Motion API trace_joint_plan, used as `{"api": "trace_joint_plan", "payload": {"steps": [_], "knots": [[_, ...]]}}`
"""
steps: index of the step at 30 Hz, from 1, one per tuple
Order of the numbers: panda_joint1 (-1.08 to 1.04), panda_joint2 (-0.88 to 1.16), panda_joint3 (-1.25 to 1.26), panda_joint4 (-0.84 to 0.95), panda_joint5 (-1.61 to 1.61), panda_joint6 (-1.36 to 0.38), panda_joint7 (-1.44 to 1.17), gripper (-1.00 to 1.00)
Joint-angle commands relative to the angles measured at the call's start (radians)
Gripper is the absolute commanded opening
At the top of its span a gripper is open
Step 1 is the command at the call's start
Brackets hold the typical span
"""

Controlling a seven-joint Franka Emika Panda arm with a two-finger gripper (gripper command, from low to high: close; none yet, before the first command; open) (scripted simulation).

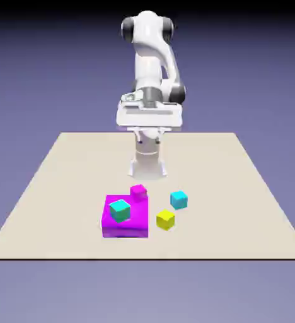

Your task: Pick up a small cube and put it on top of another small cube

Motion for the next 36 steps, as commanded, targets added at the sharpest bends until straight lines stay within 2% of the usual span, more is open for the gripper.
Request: {"api": "trace_joint_plan", "payload": {"steps": [1,21,27,28,36], "knots": [[0.008,0.035,0.012,0.012,-0.001,-0.044,0.006,0.00],[0.160,0.733,0.250,0.248,-0.014,-0.905,0.114,0.00],[0.177,0.868,0.221,0.181,-0.058,-0.708,0.145,0.00],[0.177,0.868,0.221,0.181,-0.058,-0.708,0.145,-1.00],[0.124,0.742,0.246,0.284,0.000,-0.930,0.130,-1.00]]}}
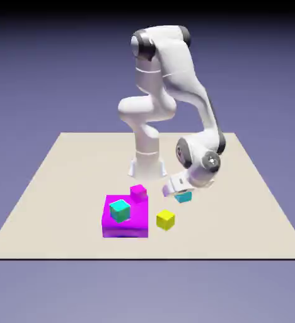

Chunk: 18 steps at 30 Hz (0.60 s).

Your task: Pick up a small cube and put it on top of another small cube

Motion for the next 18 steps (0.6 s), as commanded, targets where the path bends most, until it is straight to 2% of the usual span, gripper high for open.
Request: {"api": "trace_joint_plan", "payload": {"steps": [1,9,15,16,18], "knots": [[-0.036,0.009,-0.004,0.036,0.011,-0.025,0.017,-1.00],[-0.292,0.076,-0.032,0.296,0.113,-0.202,0.126,-1.00],[-0.279,0.147,-0.031,0.192,0.113,-0.027,0.124,-1.00],[-0.279,0.147,-0.031,0.192,0.113,-0.027,0.124,1.00],[-0.282,0.130,-0.031,0.218,0.113,-0.070,0.125,1.00]]}}
